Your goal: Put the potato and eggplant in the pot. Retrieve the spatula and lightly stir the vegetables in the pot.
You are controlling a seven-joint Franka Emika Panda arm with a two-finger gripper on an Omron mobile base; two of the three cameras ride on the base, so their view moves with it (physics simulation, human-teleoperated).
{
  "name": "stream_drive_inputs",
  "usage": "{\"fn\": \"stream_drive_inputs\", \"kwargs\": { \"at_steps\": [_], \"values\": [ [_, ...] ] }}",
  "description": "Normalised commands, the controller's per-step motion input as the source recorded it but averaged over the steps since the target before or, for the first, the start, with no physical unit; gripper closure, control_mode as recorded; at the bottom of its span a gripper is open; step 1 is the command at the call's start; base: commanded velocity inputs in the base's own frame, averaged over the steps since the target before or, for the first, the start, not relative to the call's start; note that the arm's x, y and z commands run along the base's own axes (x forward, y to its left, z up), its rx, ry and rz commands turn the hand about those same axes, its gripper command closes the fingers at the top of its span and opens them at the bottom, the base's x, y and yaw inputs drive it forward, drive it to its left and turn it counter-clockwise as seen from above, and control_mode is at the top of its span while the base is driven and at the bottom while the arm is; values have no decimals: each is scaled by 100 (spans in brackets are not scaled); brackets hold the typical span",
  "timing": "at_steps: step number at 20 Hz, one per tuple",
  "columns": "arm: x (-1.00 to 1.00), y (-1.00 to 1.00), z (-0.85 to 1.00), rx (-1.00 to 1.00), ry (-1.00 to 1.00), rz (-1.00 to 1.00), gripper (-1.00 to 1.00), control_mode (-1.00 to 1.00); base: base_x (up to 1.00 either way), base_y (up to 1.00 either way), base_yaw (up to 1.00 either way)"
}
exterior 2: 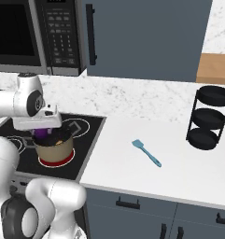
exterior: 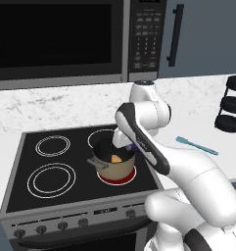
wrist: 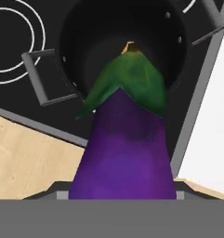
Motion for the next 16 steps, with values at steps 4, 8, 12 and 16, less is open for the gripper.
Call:
{"fn": "stream_drive_inputs", "kwargs": {
  "at_steps": [4,8,12,16],
  "values": [
    [42,35,-38,0,0,-1,100,-100,0,0,0],
    [39,30,-42,0,0,-3,100,-100,0,0,0],
    [39,22,-37,0,0,-5,100,-100,0,0,0],
    [43,6,-37,0,0,-6,100,-100,0,0,0]
  ]
}}
